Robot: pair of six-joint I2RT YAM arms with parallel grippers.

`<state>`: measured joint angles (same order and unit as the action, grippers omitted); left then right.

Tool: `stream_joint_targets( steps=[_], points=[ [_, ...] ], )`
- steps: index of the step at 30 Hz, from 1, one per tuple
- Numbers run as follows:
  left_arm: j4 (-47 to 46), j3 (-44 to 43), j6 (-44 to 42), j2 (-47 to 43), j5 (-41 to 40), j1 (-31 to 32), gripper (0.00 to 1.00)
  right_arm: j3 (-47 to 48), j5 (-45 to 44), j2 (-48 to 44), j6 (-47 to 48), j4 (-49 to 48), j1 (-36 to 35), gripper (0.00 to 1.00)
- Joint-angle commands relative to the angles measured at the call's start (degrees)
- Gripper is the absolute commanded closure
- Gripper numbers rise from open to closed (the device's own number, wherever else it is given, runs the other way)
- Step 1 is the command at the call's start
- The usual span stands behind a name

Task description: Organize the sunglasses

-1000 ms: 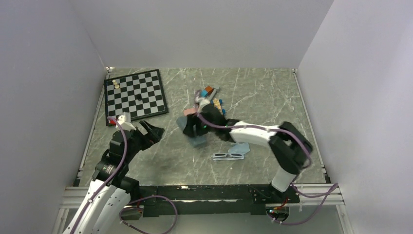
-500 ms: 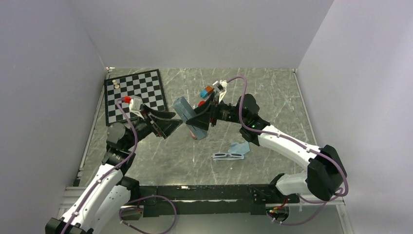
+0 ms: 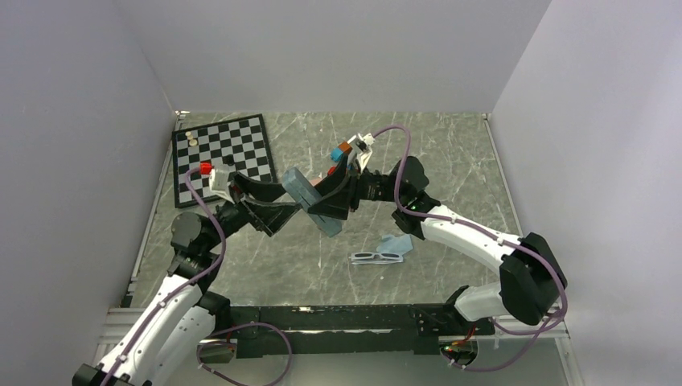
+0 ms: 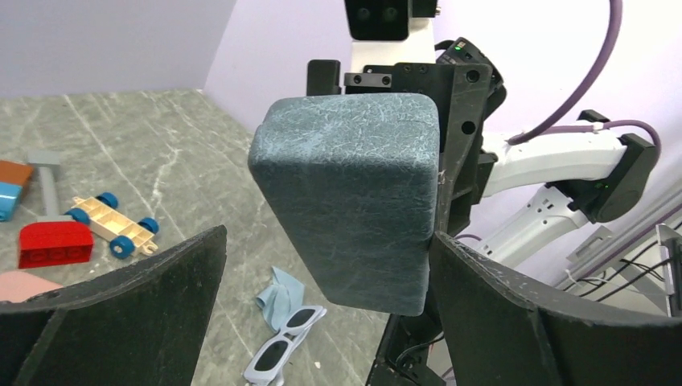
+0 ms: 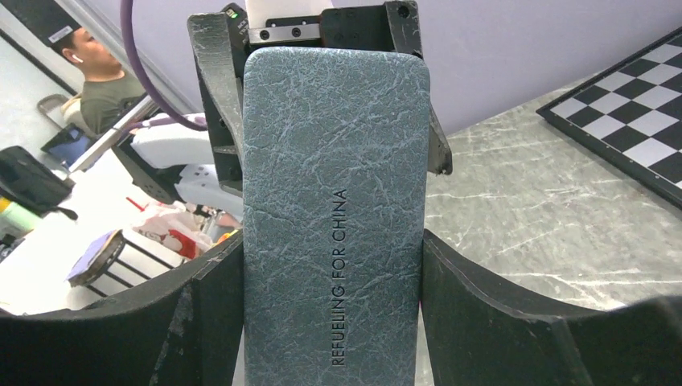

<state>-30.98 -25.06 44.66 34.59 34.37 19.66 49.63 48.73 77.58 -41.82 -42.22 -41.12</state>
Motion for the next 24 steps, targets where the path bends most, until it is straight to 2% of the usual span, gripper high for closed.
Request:
stream_joint_targets(
  steps=[1,8,13,14,15,19,23,24],
  points=[
    [-8.7,-2.4,2.0,4.0,3.4,1.1,0.01,0.8,3.1,0.7,-2.7,-8.6,-0.1,1.0],
    [-11.3,-3.0,2.1,6.0,3.0,3.4,0.01,1.5,1.8,2.0,-1.3,-5.6,-0.1,1.0],
    [-9.5,-3.9,1.0,6.4,2.4,3.9,0.01,1.4,2.5,3.1,-3.7,-8.7,-0.2,1.0],
    [-9.4,-3.9,1.0,6.5,2.3,4.0,0.05,1.4,2.4,3.1,-3.6,-8.7,-0.2,1.0],
    [-9.5,-4.0,1.0,6.6,2.2,4.0,0.12,1.4,2.3,3.2,-3.6,-8.7,-0.2,1.0],
    [-9.5,-4.2,1.2,7.1,2.2,4.0,0.59,1.4,1.6,2.9,-3.5,-8.7,-0.2,1.0],
    [-6.6,-4.8,0.9,6.9,0.6,4.2,0.95,1.6,0.3,2.2,-1.3,-5.8,-0.2,1.0],
    [-4.9,-5.2,0.8,6.7,-0.3,4.2,1.0,1.5,-0.8,1.9,-0.8,-5.1,-0.2,1.0]
  ],
)
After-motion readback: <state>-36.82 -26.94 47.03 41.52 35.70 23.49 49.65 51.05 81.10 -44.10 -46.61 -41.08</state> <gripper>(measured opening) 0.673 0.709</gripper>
